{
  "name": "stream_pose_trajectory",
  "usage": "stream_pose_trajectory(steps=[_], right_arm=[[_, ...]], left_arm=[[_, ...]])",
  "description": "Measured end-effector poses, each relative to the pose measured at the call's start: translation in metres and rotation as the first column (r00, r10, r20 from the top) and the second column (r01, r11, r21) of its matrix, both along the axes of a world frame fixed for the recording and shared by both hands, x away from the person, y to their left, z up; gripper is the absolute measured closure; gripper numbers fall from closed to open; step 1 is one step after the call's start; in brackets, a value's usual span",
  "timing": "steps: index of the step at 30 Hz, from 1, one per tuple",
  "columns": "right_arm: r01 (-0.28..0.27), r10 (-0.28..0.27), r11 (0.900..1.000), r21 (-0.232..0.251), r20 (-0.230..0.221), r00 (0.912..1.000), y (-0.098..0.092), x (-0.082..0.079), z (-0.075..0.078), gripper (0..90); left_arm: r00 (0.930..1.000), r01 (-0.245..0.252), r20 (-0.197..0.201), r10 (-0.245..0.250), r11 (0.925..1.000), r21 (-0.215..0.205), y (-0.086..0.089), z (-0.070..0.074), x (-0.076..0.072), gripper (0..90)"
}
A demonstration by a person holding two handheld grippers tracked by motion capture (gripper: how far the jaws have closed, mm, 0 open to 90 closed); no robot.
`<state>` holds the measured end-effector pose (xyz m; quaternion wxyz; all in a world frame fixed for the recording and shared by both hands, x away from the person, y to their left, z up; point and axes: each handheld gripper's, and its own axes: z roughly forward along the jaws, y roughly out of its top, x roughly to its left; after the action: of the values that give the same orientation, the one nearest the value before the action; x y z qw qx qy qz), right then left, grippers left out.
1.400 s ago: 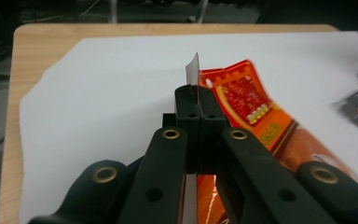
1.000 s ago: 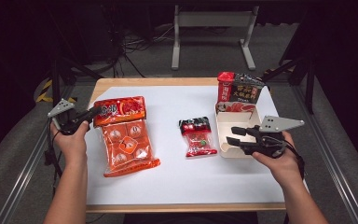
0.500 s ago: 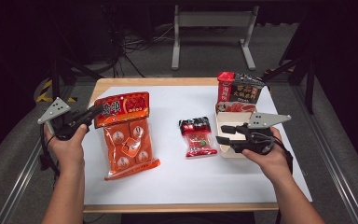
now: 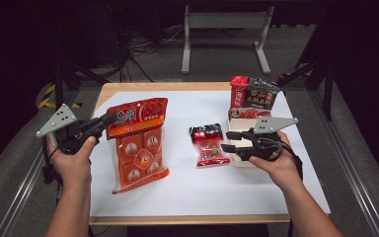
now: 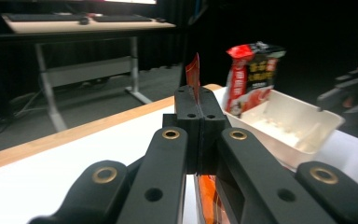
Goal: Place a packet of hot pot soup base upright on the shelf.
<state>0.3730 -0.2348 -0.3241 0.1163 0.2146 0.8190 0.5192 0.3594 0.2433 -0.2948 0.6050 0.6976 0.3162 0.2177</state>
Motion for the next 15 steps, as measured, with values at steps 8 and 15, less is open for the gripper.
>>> stream_pose_trajectory(steps=[8, 15], right_arm=[[-0.008, 0.008, 0.999, 0.035, -0.024, 0.9997, 0.005, 0.003, -0.002, 51.6], [-0.027, 0.028, 0.999, 0.04, -0.018, 0.9995, 0.015, 0.006, -0.002, 50.8]], left_arm=[[0.9961, 0.049, 0.071, -0.052, 0.9977, 0.048, -0.019, 0.013, -0.016, 90.0], [0.9808, 0.118, 0.145, -0.131, 0.9888, 0.091, -0.04, 0.027, -0.035, 90.0]])
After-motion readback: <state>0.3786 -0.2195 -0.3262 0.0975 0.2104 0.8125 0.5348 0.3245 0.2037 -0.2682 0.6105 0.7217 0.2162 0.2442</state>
